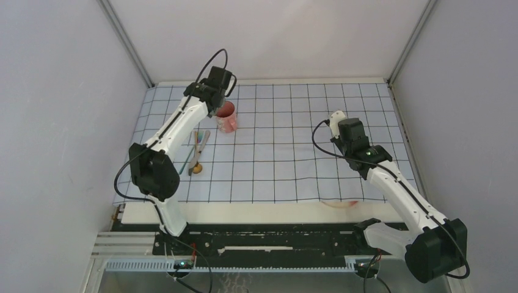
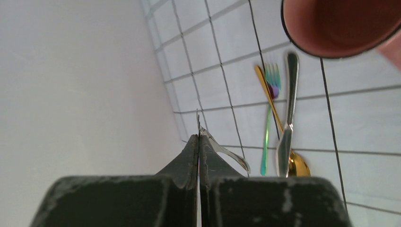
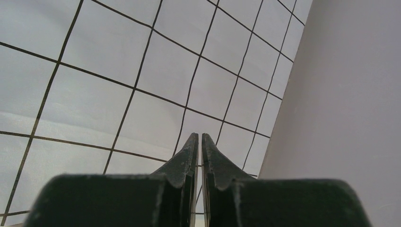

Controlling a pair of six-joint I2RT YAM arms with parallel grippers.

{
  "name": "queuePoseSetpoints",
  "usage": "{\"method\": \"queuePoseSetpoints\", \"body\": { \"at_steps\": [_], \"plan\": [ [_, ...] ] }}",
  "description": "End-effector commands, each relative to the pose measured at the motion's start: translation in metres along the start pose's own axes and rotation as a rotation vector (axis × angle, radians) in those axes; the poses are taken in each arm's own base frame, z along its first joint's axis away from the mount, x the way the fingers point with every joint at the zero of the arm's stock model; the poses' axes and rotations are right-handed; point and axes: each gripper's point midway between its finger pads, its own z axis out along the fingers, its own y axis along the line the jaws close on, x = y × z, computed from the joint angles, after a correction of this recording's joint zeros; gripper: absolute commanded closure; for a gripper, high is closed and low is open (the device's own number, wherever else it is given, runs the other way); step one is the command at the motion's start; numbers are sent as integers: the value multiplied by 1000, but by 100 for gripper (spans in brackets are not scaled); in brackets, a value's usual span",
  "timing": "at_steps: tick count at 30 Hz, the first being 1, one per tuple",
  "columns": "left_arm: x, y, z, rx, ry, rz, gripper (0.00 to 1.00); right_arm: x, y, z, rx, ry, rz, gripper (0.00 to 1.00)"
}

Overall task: Set the dinner table for one person
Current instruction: Place the spoon on the napkin.

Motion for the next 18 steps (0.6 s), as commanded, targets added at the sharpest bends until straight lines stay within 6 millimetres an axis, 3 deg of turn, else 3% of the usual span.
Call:
{"method": "queuePoseSetpoints", "body": {
  "at_steps": [1,7,18],
  "plan": [
    [43,-32,11,165,107,-44,100,-7,-2,1,5,-42,33,88],
    [80,-84,34,277,218,-3,100,-6,2,5,-5,-32,25,88],
    [108,-115,66,358,331,-7,100,-2,7,11,-19,-18,18,88]
  ]
}}
